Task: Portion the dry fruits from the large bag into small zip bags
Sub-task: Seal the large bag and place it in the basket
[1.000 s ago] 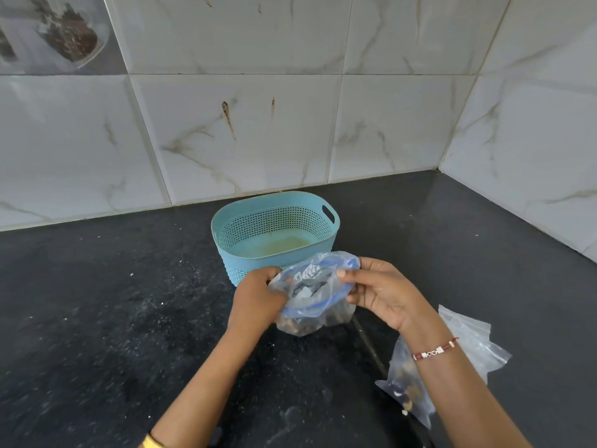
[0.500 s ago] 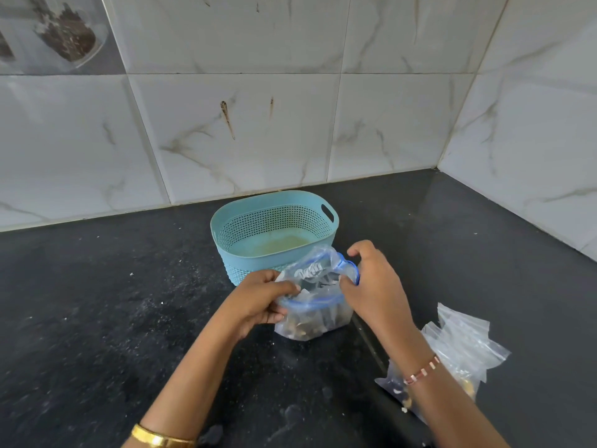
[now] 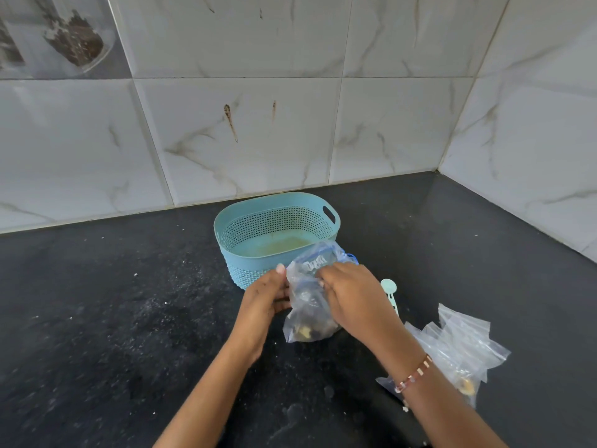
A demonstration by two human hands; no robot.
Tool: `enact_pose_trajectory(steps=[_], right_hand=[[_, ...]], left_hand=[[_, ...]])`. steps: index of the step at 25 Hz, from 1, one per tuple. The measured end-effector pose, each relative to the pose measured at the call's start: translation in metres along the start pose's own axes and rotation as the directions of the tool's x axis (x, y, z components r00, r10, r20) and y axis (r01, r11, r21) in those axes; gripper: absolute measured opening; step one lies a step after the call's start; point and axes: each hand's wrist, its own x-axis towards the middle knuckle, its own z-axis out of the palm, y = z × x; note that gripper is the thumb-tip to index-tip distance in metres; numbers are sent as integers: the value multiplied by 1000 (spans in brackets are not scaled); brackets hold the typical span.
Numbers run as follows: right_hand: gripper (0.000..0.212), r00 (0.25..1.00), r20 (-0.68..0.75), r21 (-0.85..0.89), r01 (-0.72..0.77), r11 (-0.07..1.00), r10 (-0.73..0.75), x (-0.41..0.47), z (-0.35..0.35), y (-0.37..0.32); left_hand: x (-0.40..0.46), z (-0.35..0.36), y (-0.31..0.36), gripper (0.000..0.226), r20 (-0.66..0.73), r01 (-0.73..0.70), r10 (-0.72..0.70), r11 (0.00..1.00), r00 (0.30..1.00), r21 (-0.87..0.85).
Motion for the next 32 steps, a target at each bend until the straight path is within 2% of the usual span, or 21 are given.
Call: enact_pose_trajectory(steps=[2,4,6,7,9,10,11,13,15,16,17,18,20,22,24,25,26,27,29,30,32], right_hand=[[15,996,67,92,-65,994,59,5,-1,1],[16,981,155,240,-150,959,115,7,-2,1],[18,939,281,451,-314,835,201,10,-5,2],[21,913,327,558,-395,730,244,11,-7,4],[27,887,314,697,-457,552,338,16,-11,9],[28,890,262,720,-437,539,372,18,-14,11],[28,907,191,713,-391,583,375,18,-18,12],[27,971,10,617,-193,763,238,18,-25,11],[33,995,-92,303,75,950,-49,13,-24,5],[35,978,-86,74,198,978,-191,11,-19,3],[35,959,-31,-114,278,954,-283,11,-14,0],[34,946,14,-227,318,920,-324,12,-9,-2],[23,943,13,-296,322,899,-333,15,-3,-1],[9,964,-1,-199,262,944,-267,17,-4,-4],[17,997,62,79,46,996,-51,17,-11,-9],[21,988,138,183,-99,978,74,19,-14,-8],[21,977,169,226,-165,960,128,19,-16,-8],[18,984,149,180,-127,975,101,19,-19,-9],[11,992,-40,-101,118,988,-122,19,-15,-4],[11,962,-113,-242,214,946,-247,20,-14,-2],[22,893,-116,-408,357,841,-435,21,-9,0]], left_hand=[[-8,6,-13,63,43,-63,61,997,997,44],[-9,11,-27,84,-1,-85,86,988,996,127],[-5,9,-37,93,-94,-88,110,974,989,209],[-4,7,-40,92,-131,-92,129,962,983,259],[-1,3,-43,82,-160,-85,143,943,977,321],[-1,3,-43,72,-159,-80,137,943,978,322],[-2,3,-42,59,-161,-76,131,947,978,312],[-4,4,-40,48,-187,-57,116,954,975,295],[-3,4,-40,38,-182,-51,110,952,977,301],[-3,3,-39,32,-165,-63,120,946,979,318],[-2,3,-39,26,-144,-78,133,938,981,338],[-1,3,-40,20,-135,-82,139,930,981,359],[-2,5,-40,15,-135,-78,137,925,981,373],[-5,7,-39,20,-133,-78,137,925,982,371],[-7,7,-39,24,-138,-73,133,926,981,370],[-7,7,-39,25,-144,-71,134,925,980,374],[-6,6,-39,25,-147,-73,139,920,979,384],[-6,6,-40,24,-147,-76,145,914,978,399],[-4,5,-43,22,-145,-85,161,900,976,429],[-3,5,-45,20,-142,-92,172,890,975,447],[0,5,-47,18,-127,-115,207,852,970,511]])
